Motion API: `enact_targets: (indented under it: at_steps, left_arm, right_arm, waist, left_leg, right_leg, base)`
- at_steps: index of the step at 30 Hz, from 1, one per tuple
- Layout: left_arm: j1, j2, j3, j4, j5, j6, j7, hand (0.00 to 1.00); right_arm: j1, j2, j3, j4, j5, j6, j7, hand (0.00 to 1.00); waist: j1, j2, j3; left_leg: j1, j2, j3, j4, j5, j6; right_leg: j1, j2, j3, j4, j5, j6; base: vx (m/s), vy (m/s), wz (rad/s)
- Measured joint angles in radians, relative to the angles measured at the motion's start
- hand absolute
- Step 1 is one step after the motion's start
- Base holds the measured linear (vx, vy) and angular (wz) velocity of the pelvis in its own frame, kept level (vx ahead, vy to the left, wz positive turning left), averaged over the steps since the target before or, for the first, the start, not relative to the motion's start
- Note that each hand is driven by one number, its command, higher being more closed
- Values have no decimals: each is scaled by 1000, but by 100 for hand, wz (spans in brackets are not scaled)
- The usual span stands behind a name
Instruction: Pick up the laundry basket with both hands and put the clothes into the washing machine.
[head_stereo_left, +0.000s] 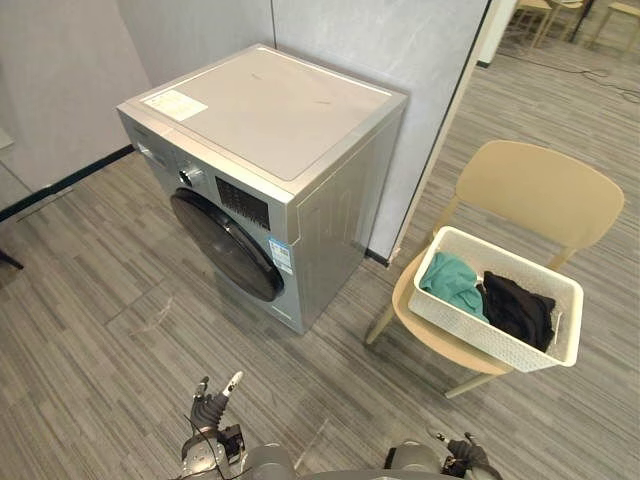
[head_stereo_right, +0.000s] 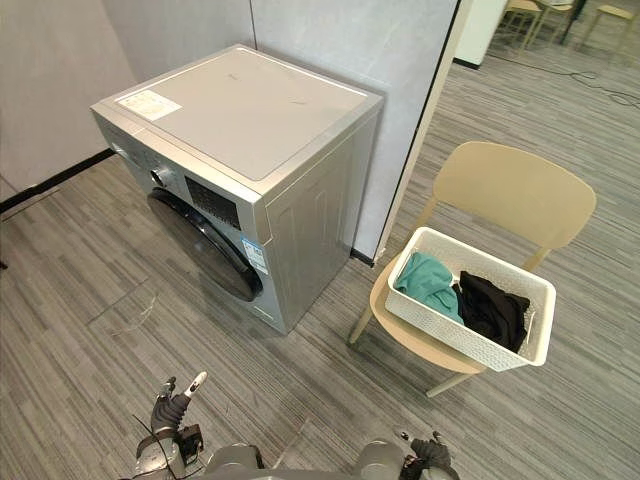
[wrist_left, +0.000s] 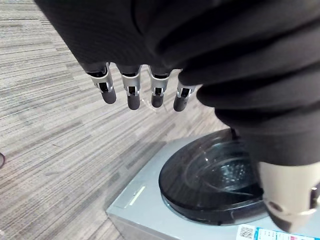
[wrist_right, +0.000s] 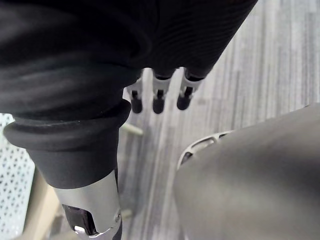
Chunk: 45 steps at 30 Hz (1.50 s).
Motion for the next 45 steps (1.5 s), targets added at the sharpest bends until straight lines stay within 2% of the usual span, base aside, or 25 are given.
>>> enact_targets:
  at_steps: [2,7,9,10,11,13,14,15,16,17,18,19,21,22,24,28,31,33,34,35,36,38,39,42,45]
  left_arm:
    - [1,-17,-15,7,-1,6,-3,0]
    - [-11,-21,-2,39,-12,6,1,0]
    - [-10,-26,1,41,-42,5,1,0]
    - [-9,-26,-2,42,-46,6,-2,0]
    - [6,-18,2,38,-46,7,-1,0]
    - [33,-30,14,38,-48,10,-2,0]
    - [34,-30,24,37,-49,13,-2,0]
    - [34,-30,26,33,-50,15,-2,0]
    - [18,-28,29,33,-50,15,-1,0]
    - [6,-17,35,30,-49,15,0,0]
    - [4,-27,35,36,-49,16,1,0]
    - [0,-22,37,53,-49,17,1,0]
    - [-4,-14,42,90,-44,18,5,0]
    - [-4,-10,36,96,-42,16,5,0]
    - [-5,-3,34,111,-41,15,6,0]
    - [-2,0,21,138,-38,15,5,0]
    - [5,12,21,159,-26,16,5,0]
    - [6,10,18,164,-14,18,5,0]
    - [6,4,14,166,0,19,5,0]
    - [5,2,14,171,0,19,5,0]
    - [0,-1,15,179,0,19,5,0]
    - [1,-6,28,200,-1,19,6,0]
    - [-2,0,43,220,-1,18,6,0]
    - [-41,2,108,316,-11,20,6,0]
    - [-87,-8,163,402,-10,19,6,0]
  right_arm:
    - [-3,-12,2,-1,-1,-10,1,0]
    - [-1,-19,5,-1,-18,-13,20,0]
    - [-2,-31,8,0,-41,-14,20,0]
    - [-7,-37,10,2,-46,-14,22,0]
    - [-7,-32,17,3,-49,-12,20,0]
    - [-6,-41,31,3,-49,-11,19,0]
    - [-9,-49,20,15,-49,-10,19,0]
    - [-4,-45,9,30,-48,-9,19,0]
    - [-6,-34,-2,44,-48,-7,18,0]
    - [2,-8,-18,47,-49,-6,19,0]
    - [9,-18,-41,46,-48,0,21,0]
    - [-5,-16,-52,60,-49,2,21,0]
    - [-12,-21,-63,87,-50,7,20,0]
    - [-16,-24,-65,101,-50,9,20,0]
    - [-25,-28,-69,108,-49,10,19,0]
    - [-50,-42,-81,132,-49,14,17,0]
    - [-70,-41,-81,132,-49,14,17,0]
    - [-72,-46,-84,131,-49,14,16,0]
    - [-66,-52,-85,131,-49,14,16,0]
    - [-61,-54,-85,131,-49,14,16,0]
    - [-53,-50,-89,122,-43,15,17,0]
    - [-39,-48,-77,104,-41,14,16,0]
    - [-45,-31,-73,98,-41,14,16,0]
    - [-45,13,-58,96,-37,13,17,0]
    - [-44,10,-61,105,-38,13,16,0]
  waist:
    - [-1,32,-13]
    - [2,36,-22]
    - [6,24,-17]
    - [20,-13,1]
    - [30,-6,7]
    - [30,12,2]
    - [25,42,-2]
    - [8,22,-23]
    - [-2,-20,-28]
    - [0,-32,-27]
    - [6,-6,-21]
    - [5,-8,-13]
    - [-1,-17,-25]
    - [0,3,-23]
    - [-1,1,-33]
    - [-2,20,-34]
    - [-1,8,-31]
    - [-3,-2,-25]
    - [-4,1,-21]
    - [-6,4,-17]
    - [-7,13,-17]
    - [-6,20,-13]
    - [-7,14,-14]
    - [-4,-23,-13]
    - [-3,-33,-28]
  left_leg:
    - [-7,1,-34,-60,52,-1]
    - [24,-15,-71,-224,199,17]
    - [-2,-19,-75,-156,199,17]
    - [-110,-29,-58,17,192,26]
    - [-139,19,16,160,115,104]
    - [-149,65,65,269,66,113]
    - [-144,30,71,209,42,83]
    - [-127,-13,55,86,32,71]
    - [-125,-34,76,46,29,77]
    - [-119,-14,143,50,28,100]
    - [-99,18,92,41,60,58]
    - [-96,-6,76,30,64,49]
    - [-66,-66,72,-38,89,69]
    - [-64,-85,70,-50,94,77]
    - [-64,-109,65,-64,100,87]
    - [-60,-155,60,-114,129,113]
    - [-25,-183,70,-159,136,118]
    - [4,-199,69,-193,134,116]
    - [27,-205,64,-213,132,118]
    - [42,-205,59,-225,132,119]
    - [68,-198,52,-240,132,119]
    - [104,-181,53,-255,129,122]
    - [114,-170,52,-258,127,124]
    - [103,-142,49,-258,129,121]
    - [97,-159,50,-258,131,114]
  right_leg:
    - [25,27,-36,-45,16,-25]
    - [62,29,-134,-45,15,-46]
    - [85,10,-168,-15,-3,-55]
    - [88,-63,-237,53,-73,-60]
    - [91,-67,-237,66,-71,-57]
    - [93,-67,-228,78,-75,-49]
    - [80,-66,-227,85,-87,-28]
    - [64,-80,-218,78,-85,-31]
    - [59,-105,-215,56,-60,-38]
    - [61,-125,-253,4,-6,-19]
    - [68,-109,-251,-9,17,6]
    - [74,-110,-248,-16,23,16]
    - [100,-117,-215,-107,64,15]
    - [118,-122,-218,-147,88,27]
    - [127,-133,-225,-181,115,39]
    - [123,-151,-218,-204,135,47]
    - [122,-172,-199,-195,139,40]
    - [122,-191,-186,-160,127,0]
    - [114,-201,-170,-100,138,-68]
    - [100,-206,-158,-51,156,-96]
    - [67,-206,-123,36,196,-155]
    - [32,-190,-65,127,248,-179]
    - [8,-157,-13,180,210,-119]
    - [-24,-23,11,155,95,-44]
    - [44,25,6,-38,71,-72]
  base:
    - [4,-109,54]
    - [38,-120,69]
    - [-107,-19,114]
    - [-248,88,130]
    - [-245,133,96]
    - [-89,180,2]
    - [-78,207,37]
    - [-45,171,66]
    - [28,102,88]
    - [89,79,53]
    - [104,70,35]
    - [56,143,11]
    - [17,204,21]
    - [18,162,16]
    - [-20,142,14]
    - [-57,93,10]
    - [-56,55,-11]
    - [-31,28,-3]
    - [-17,37,5]
    - [4,88,14]
    - [6,91,12]
    - [-8,83,1]
    - [-20,30,0]
    - [20,-81,5]
    - [72,-122,4]
